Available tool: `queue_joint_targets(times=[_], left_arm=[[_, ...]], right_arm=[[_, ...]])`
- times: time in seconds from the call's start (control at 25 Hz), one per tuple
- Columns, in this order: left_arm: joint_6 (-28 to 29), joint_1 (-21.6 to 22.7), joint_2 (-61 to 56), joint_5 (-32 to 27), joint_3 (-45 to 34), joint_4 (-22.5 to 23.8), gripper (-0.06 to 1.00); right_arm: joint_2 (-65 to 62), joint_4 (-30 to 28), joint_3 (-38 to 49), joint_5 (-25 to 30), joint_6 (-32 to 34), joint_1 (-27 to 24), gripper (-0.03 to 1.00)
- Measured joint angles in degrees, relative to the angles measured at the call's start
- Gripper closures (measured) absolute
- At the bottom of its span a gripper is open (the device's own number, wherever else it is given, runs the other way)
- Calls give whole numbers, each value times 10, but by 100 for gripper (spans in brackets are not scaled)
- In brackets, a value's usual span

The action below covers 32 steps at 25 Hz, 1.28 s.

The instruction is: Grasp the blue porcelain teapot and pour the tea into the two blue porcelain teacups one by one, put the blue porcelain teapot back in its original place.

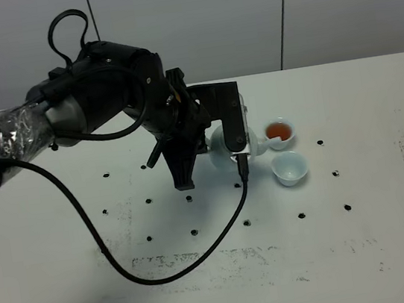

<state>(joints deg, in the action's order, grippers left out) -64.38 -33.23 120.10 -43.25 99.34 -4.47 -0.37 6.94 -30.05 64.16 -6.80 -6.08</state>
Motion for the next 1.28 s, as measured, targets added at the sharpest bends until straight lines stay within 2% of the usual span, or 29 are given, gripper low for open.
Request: queue_joint_targets(times=[0.32, 0.8, 1.28], left_arm=[[44, -28, 51, -52, 78, 93, 90], [52, -74, 73, -49, 93, 231, 90], [52, -98, 87, -24, 96, 318, 90]], right_arm=[[0, 0, 0, 0, 0, 0, 62], [0, 0, 0, 0, 0, 0, 62], [0, 0, 0, 0, 0, 0, 62]])
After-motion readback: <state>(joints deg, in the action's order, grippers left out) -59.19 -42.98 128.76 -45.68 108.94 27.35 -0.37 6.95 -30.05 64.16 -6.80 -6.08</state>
